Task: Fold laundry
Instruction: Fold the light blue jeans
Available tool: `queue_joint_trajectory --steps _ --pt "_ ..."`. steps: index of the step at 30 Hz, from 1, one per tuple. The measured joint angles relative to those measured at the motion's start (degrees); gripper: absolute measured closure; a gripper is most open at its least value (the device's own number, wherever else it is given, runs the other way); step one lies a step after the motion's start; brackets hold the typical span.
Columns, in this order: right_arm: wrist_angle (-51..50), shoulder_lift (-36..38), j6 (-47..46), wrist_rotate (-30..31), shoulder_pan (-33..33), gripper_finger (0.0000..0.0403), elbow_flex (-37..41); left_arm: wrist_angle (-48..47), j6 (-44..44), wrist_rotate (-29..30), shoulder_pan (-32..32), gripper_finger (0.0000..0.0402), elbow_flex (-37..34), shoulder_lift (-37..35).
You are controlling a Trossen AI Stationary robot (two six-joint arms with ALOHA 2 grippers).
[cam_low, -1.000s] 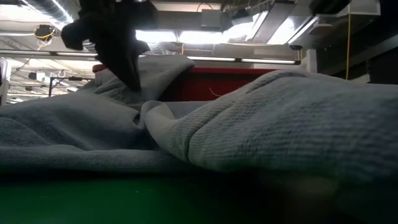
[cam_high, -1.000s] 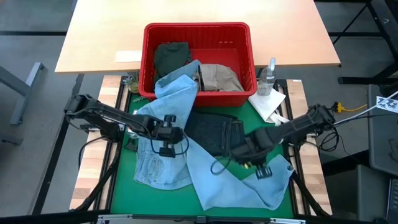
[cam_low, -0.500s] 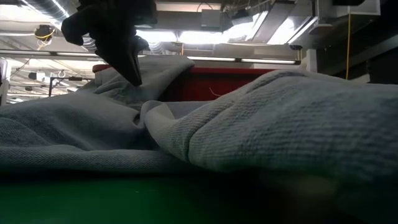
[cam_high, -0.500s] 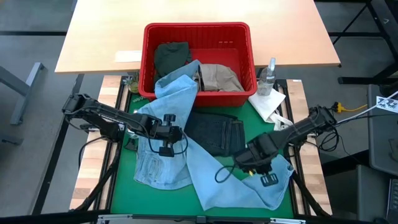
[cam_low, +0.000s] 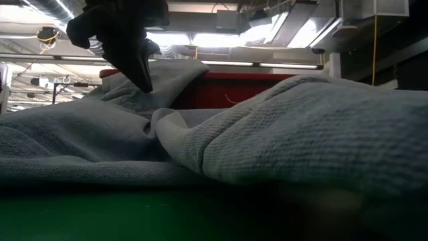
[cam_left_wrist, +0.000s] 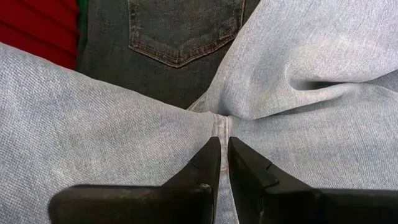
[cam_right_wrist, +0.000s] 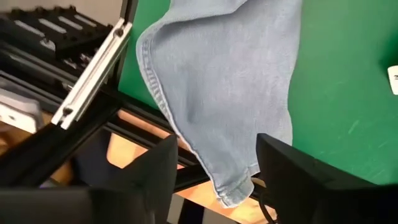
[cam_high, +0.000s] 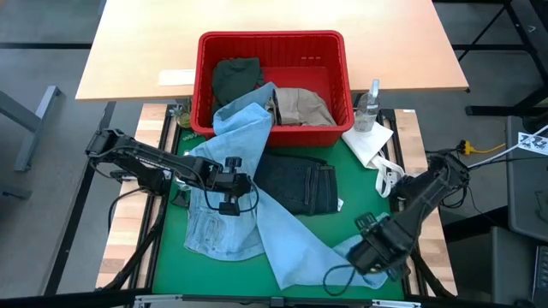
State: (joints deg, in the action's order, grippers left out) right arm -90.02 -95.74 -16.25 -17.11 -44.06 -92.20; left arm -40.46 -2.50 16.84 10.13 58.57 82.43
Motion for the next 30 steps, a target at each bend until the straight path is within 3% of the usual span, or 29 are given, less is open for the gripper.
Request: queue_joint_trajectory --steps 8,20,30 --pt "-0.01 -1.22 0.18 0.67 -5.43 0.0177 0.02 0.20 -0.05 0.00 0.00 0.0374 0.00 0.00" --pt "0.08 -10.47 8.72 0.21 -8.15 0.0177 0.04 0.24 -0.03 0.01 0.00 0.0374 0.00 0.00" --pt "-0.06 -14.47 12.13 -6.96 -8.14 0.0178 0.07 0.24 0.11 0.02 0.00 0.0374 0.00 0.00"
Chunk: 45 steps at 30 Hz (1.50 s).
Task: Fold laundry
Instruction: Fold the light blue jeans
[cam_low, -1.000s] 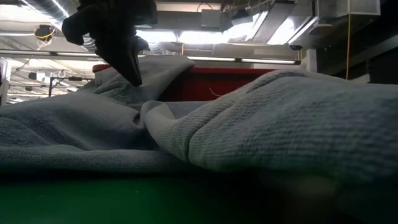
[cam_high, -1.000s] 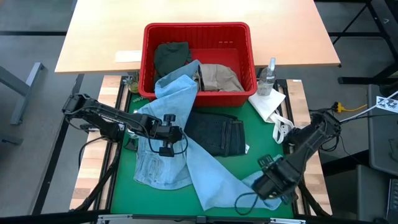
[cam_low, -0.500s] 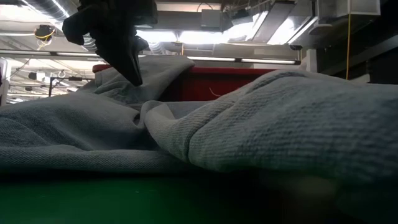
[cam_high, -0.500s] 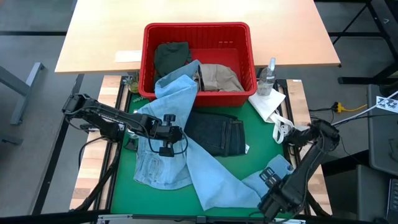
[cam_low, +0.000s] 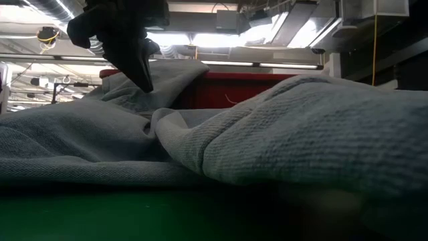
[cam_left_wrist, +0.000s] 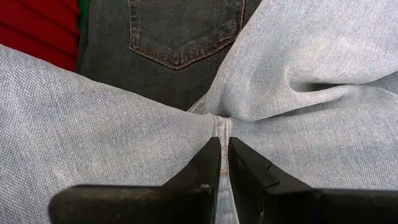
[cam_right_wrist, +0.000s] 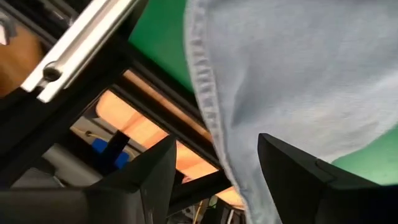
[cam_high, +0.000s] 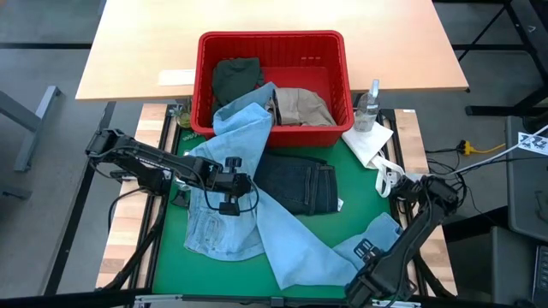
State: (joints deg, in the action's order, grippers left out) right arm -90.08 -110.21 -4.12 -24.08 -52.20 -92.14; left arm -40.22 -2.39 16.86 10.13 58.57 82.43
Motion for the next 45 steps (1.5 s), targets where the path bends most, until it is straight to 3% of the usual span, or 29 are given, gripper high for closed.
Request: queue_joint_trajectory --steps 7,12,18,22,27,28,36,42,45 --pt "0.16 -0.30 0.07 2.07 0.04 0.0178 0.18 0.00 0.02 0.00 0.00 0.0374 0.00 0.00" --pt "0.99 -0.29 0.04 -2.47 -0.15 0.0178 4.68 0.00 0.04 0.00 0.00 0.0374 0.00 0.00" --pt "2.32 -0.29 0.16 -2.39 -0.31 0.0185 9.34 0.00 0.09 0.00 0.00 0.0374 0.02 0.00" --pt "2.37 -0.29 2.94 -2.38 -0.26 0.0241 9.86 -0.18 0.13 0.00 0.00 0.0374 0.07 0.00" --pt "1.93 -0.29 3.31 -2.53 -0.29 0.0376 9.86 -3.89 -0.17 0.04 0.93 0.0374 0.79 -0.52" --pt "1.81 -0.29 3.28 -2.76 -0.29 0.0388 9.86 -4.88 -0.52 0.02 1.34 0.0374 1.36 -0.59" --pt "0.08 1.97 6.78 -3.85 4.18 0.0395 9.52 -17.75 -11.48 -1.96 7.17 0.0374 6.18 -1.63" --pt "0.01 7.03 9.19 3.08 11.60 0.0397 9.48 -23.18 -24.85 -10.17 13.52 0.0374 6.32 -1.58" --pt "0.01 10.22 9.36 6.81 15.70 0.0396 9.46 -23.46 -31.32 -10.82 17.55 0.0374 6.32 -1.40"
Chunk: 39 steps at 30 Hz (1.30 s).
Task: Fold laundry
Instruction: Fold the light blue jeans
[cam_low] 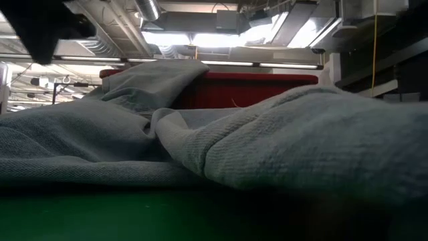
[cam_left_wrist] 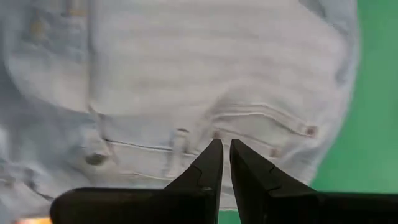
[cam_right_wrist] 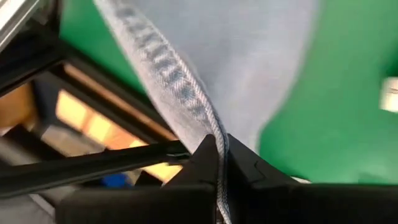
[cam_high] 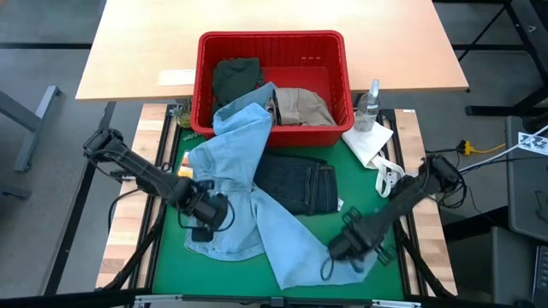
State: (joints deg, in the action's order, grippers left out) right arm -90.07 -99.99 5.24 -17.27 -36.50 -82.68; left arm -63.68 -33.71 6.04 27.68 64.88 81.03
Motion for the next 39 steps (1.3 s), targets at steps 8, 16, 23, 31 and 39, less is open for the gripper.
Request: queue_joint_trajectory --steps 8,16,23,31,39 --pt "0.03 8.47 -0.26 13.14 13.15 0.0398 -0.02 5.75 -17.74 2.68 8.36 0.0374 -3.35 -0.02" --pt "0.07 13.15 -0.40 15.78 26.96 0.0399 4.91 17.57 -30.05 0.54 11.94 0.0374 -16.61 -0.02" --pt "-0.04 15.72 1.34 13.97 39.26 0.0398 16.44 22.32 -35.26 -13.61 12.94 0.0374 -26.74 -0.02" --pt "0.06 15.64 5.82 10.48 50.25 0.0398 24.02 21.53 -36.79 -25.72 11.38 0.0397 -28.48 -0.17" --pt "0.09 15.64 8.77 19.56 57.86 0.0398 24.61 15.95 -36.82 -45.92 15.73 0.0400 -28.42 1.18"
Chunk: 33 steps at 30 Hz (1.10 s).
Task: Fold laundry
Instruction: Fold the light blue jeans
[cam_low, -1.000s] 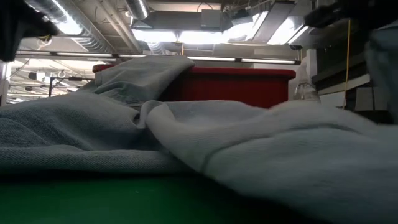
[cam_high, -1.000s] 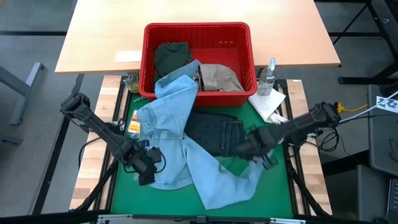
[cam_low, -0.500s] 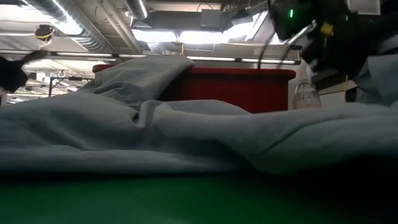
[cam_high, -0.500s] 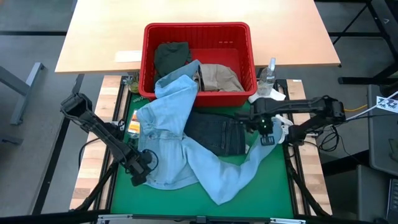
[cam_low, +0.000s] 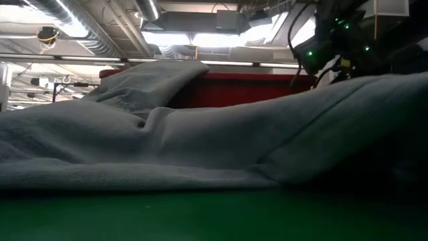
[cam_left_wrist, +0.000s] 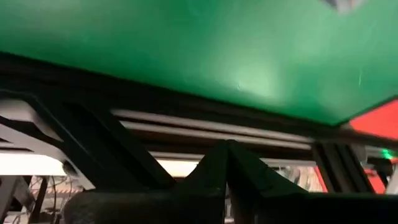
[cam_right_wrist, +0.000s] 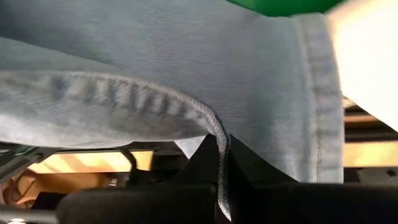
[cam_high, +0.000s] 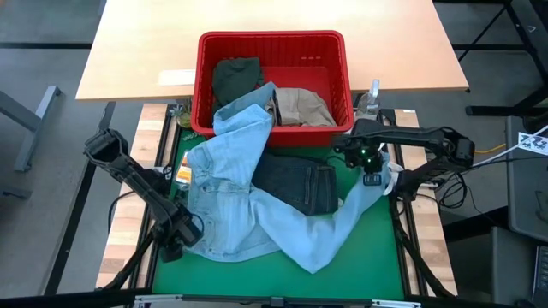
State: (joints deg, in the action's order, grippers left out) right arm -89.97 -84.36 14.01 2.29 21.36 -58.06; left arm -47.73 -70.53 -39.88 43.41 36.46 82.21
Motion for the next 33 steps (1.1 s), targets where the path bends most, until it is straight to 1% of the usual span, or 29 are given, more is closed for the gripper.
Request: queue_joint_trajectory --steps 3,5,9,11,12,15,17,19,22,28,33 --pt "-0.02 0.00 0.73 1.15 2.05 0.0399 0.00 0.17 -0.86 1.04 0.74 0.0401 1.88 -0.05" --pt "-0.04 0.00 2.17 1.15 3.00 0.0400 0.00 0.28 -0.82 3.95 0.88 0.0401 3.84 -0.09" --pt "-0.03 0.00 3.81 1.22 3.94 0.0398 0.00 1.97 2.20 11.03 0.88 0.0401 8.22 -0.11" --pt "-0.03 0.00 4.25 1.63 3.93 0.0398 0.00 3.52 3.86 16.71 0.90 0.0401 9.70 -0.12" --pt "-0.02 0.00 4.32 1.84 3.89 0.0399 0.00 4.90 4.23 20.92 0.90 0.0401 9.88 -0.18" --pt "-0.04 0.00 4.38 2.44 3.83 0.0400 0.00 9.59 3.31 36.21 0.86 0.0401 9.37 0.06" --pt "-0.04 0.00 4.38 2.72 3.83 0.0399 0.00 11.91 3.23 41.79 0.84 0.0401 8.18 0.67" --pt "-0.04 0.00 4.38 2.72 3.83 0.0398 0.00 14.09 3.36 41.65 0.55 0.0401 6.54 1.13" --pt "-0.04 0.00 4.38 3.04 3.83 0.0400 0.00 16.65 2.24 40.88 0.77 0.0401 6.08 1.03" --pt "-0.04 -0.01 4.47 3.29 3.81 0.0398 0.00 16.27 0.65 36.39 -0.63 0.0401 5.93 1.04" --pt "-0.04 -0.02 5.77 3.29 3.81 0.0400 0.00 16.27 1.31 36.38 -4.01 0.0401 5.93 1.04"
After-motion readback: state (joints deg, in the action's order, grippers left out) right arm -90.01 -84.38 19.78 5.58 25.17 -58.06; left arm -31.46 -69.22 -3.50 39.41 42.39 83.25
